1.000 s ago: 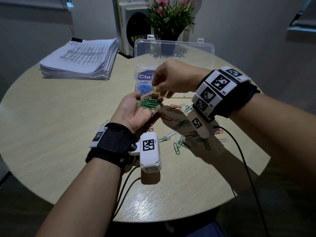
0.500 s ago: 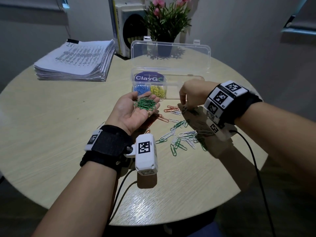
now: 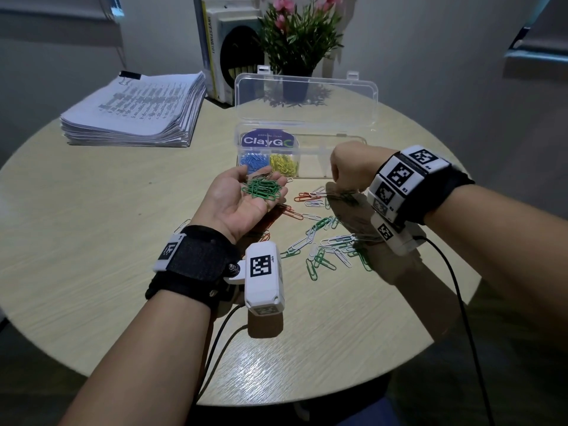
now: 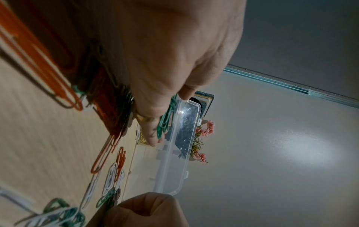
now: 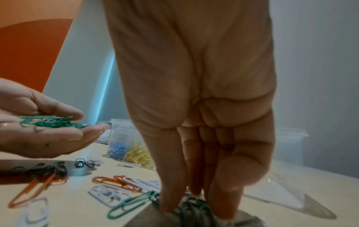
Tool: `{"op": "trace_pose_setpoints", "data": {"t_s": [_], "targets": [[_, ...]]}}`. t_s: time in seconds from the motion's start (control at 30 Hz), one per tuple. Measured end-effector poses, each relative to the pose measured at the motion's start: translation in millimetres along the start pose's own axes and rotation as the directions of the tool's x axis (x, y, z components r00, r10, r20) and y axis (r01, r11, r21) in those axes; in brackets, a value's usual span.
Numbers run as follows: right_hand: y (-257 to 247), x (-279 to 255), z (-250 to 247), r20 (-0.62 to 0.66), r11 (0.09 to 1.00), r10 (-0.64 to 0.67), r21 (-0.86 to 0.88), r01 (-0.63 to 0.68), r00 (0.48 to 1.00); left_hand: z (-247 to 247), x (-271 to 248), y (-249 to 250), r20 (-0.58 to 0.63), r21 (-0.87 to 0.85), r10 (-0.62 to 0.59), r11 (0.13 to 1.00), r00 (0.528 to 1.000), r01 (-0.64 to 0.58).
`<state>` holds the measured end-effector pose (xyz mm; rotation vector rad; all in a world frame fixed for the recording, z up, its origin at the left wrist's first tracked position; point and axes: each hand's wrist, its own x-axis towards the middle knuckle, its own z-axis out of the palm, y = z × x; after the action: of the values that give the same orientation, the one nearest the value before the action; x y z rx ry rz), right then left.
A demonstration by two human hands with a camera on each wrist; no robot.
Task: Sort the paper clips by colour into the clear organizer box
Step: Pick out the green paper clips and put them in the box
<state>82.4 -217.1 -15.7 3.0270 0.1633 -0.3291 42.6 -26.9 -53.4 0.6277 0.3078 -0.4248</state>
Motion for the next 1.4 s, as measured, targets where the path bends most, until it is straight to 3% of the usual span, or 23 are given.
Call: {"op": "trace_pose_setpoints", "data": {"t_s": [0.2, 0.73, 1.07, 1.23, 1.4], "targets": [[-1, 0, 3, 0.098, 0.996, 0.081, -0.055, -0.076, 0.992, -1, -1, 0, 0.005, 0.005, -0.001, 1.000, 1.000, 0.001], [-3, -3, 6, 0.080, 0.988, 0.130, 0.072, -0.136, 0.988, -1, -2, 0, 0.006, 0.013, 0.002, 1.000, 1.000, -0.002], [-22, -16, -26, 0.047, 0.990, -0.013, 0.144, 0.006, 0.999, 1, -1, -3, 0.009, 0.050, -0.025, 0.998, 1.000, 0.024], [-33, -10, -28, 0.069, 0.999, -0.043, 0.013, 0.043, 0.997, 1, -3, -3, 0.012, 0.041, -0.019, 0.999, 1.000, 0.019], [-24, -4, -15, 0.104, 0.995, 0.052, -0.093, -0.043, 0.993, 1, -3, -2, 0.016, 0.036, -0.023, 0.999, 1.000, 0.022]]}}
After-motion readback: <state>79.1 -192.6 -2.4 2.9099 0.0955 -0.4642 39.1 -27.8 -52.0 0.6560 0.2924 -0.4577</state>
